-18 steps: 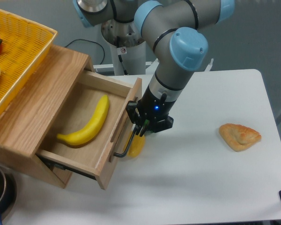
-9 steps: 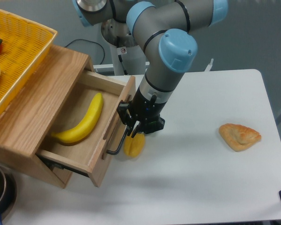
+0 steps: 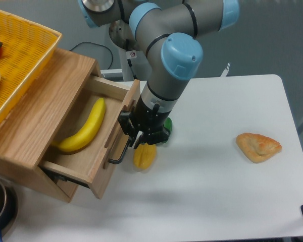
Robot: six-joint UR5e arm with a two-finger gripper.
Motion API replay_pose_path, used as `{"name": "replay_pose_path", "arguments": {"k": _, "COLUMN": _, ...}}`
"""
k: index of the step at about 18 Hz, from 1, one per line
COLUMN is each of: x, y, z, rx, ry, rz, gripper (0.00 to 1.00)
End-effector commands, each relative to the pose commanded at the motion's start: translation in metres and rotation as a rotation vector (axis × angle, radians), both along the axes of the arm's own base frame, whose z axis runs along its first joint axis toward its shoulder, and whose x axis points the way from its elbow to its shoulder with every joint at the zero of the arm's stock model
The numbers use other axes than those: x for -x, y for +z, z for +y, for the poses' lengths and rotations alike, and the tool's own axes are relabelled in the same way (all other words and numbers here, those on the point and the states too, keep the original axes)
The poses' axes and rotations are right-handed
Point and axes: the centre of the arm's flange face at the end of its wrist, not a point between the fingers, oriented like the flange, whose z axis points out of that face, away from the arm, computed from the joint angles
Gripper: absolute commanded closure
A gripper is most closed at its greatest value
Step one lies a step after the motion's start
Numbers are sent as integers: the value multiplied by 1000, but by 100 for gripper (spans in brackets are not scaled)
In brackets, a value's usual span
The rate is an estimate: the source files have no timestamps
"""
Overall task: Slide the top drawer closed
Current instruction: 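Push the drawer front with the gripper into the wooden cabinet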
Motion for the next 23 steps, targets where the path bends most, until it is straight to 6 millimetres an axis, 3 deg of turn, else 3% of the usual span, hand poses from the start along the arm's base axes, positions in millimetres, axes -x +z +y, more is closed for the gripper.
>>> {"name": "replay_pose_path", "arguments": {"k": 23, "x": -64, "y": 1, "z": 42, "rx": -6, "ry": 2, "rz": -1, "gripper": 81}}
